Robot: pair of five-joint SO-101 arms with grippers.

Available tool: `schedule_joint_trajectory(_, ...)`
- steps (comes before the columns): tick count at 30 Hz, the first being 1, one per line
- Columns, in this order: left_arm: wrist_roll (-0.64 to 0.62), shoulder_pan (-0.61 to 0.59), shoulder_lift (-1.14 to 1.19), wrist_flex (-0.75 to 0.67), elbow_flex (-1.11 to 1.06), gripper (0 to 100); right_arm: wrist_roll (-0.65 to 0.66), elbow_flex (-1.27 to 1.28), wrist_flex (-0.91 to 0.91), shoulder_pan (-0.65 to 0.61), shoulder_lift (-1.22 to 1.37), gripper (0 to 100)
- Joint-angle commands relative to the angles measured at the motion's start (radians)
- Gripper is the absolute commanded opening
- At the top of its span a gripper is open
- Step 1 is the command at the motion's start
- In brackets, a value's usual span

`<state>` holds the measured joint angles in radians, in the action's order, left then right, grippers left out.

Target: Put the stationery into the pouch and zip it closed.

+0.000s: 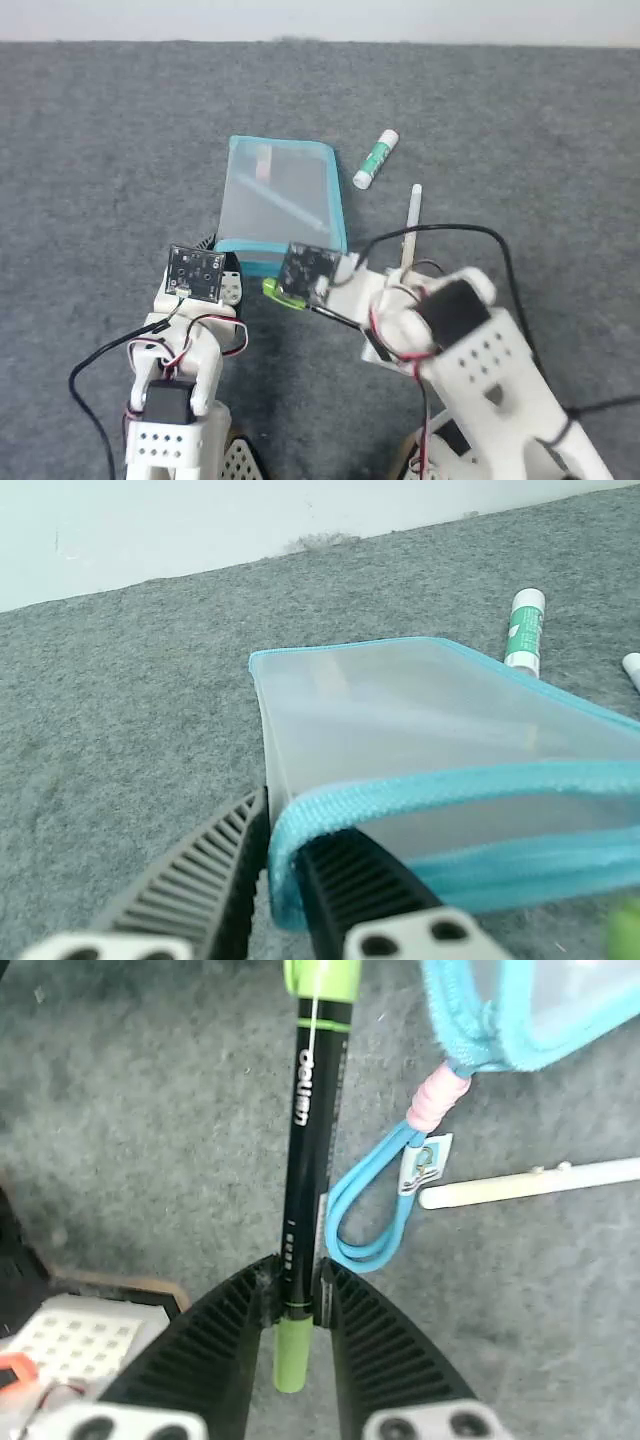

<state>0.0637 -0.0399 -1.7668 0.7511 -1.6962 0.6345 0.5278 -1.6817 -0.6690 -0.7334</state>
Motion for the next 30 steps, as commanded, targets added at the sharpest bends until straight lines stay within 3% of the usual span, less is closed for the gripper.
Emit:
schedule_joint_trajectory(1,0.006,-0.006,-0.002,-0.035,0.007,1,-0.075,-0.009,0.076,-0.008,0.096,0.7)
schedule_joint_trajectory(12,0.006,-0.006,-0.005,-0.026,0.007,1,-0.292,-0.216,0.125,-0.005,0.366,0.7)
schedule_joint_trajectory(20,0.008,-0.006,-0.005,-0.028,0.007,1,-0.379,-0.462,0.119,-0.007,0.630,0.7)
schedule_joint_trajectory(30,0.008,0.051,-0.005,-0.008,0.007,1,-0.500,-0.953,-0.067,-0.013,0.952,0.9)
